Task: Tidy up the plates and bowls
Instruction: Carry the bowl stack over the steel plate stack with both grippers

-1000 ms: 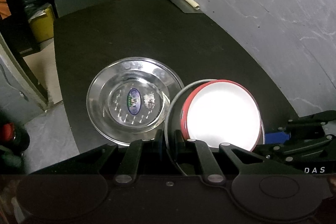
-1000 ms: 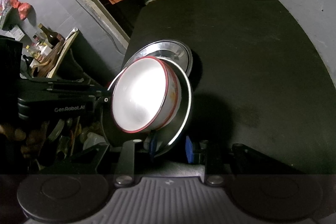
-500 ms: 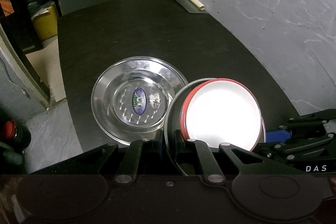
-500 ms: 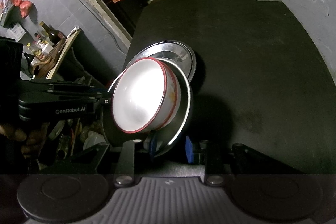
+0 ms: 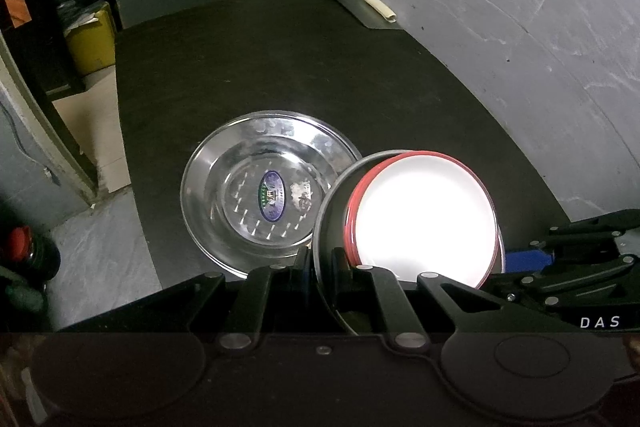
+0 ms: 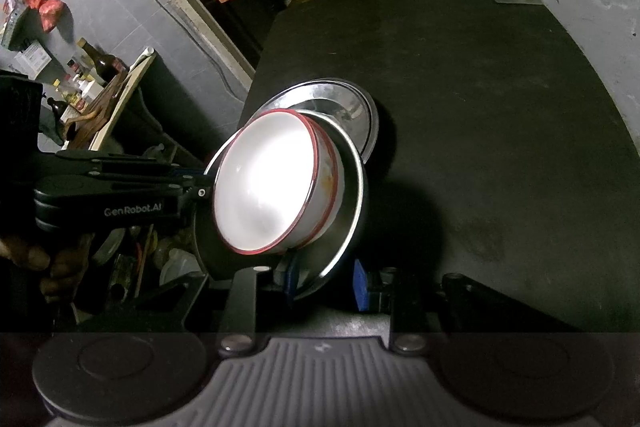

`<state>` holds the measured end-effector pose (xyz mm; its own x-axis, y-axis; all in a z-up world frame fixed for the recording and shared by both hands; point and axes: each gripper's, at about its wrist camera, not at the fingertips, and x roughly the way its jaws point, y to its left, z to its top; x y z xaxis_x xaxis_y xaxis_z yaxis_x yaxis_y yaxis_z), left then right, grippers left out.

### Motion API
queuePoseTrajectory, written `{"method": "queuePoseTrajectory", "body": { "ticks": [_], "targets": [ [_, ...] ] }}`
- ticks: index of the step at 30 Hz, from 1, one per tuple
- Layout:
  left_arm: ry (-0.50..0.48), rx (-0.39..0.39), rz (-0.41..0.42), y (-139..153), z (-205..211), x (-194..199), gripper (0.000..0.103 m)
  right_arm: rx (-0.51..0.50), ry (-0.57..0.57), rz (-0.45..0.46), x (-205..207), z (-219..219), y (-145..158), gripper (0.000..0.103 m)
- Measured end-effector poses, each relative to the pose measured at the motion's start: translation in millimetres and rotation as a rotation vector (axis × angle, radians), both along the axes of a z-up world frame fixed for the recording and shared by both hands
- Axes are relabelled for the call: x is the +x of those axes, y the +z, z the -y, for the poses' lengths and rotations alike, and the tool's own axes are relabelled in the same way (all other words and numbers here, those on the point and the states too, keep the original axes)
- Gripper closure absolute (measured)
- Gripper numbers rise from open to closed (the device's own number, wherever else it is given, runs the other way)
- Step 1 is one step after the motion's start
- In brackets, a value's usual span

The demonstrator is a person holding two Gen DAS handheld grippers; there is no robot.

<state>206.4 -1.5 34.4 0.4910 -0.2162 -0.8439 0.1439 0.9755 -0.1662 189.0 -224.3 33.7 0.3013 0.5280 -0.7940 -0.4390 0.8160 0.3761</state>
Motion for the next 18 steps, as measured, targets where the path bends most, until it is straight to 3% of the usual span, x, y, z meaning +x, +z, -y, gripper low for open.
{"method": "queuePoseTrajectory", "body": {
  "ticks": [18],
  "targets": [
    [0.043, 0.005, 0.002, 0, -10, 5, 0.094, -0.002, 0.04, -0.004, 12, -10, -1, 0.071]
  ]
}}
